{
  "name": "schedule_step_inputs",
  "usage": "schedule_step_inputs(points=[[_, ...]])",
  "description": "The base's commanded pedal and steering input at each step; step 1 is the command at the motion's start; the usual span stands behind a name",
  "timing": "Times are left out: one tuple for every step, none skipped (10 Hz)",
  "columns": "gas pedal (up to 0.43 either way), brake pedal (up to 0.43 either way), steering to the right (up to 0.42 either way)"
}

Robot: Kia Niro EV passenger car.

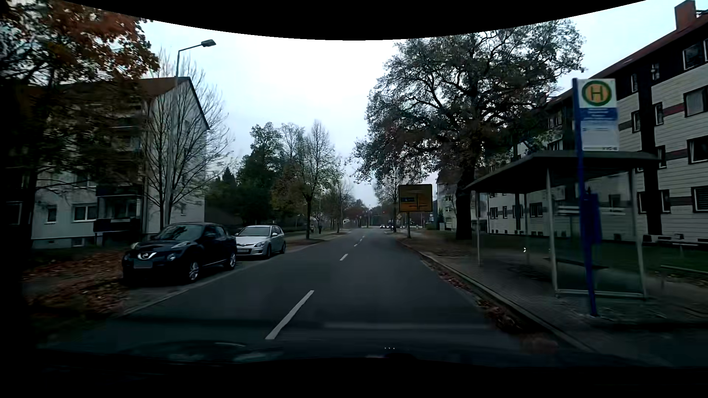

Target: Follow the waypoints while adhering to traffic rules and regulations

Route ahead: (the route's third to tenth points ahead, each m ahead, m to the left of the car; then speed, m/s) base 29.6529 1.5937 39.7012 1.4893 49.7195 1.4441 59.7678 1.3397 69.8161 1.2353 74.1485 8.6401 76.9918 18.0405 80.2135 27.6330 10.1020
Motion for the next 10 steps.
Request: schedule_step_inputs(points=[[0.24,0.0,0.007],[0.24,0.0,0.005],[0.228,0.0,0.003],[0.22,0.0,0.001],[0.22,0.0,0.0],[0.22,0.0,0.0],[0.22,0.0,-0.001],[0.22,0.0,-0.002],[0.22,0.0,-0.003],[0.22,0.0,-0.003]])
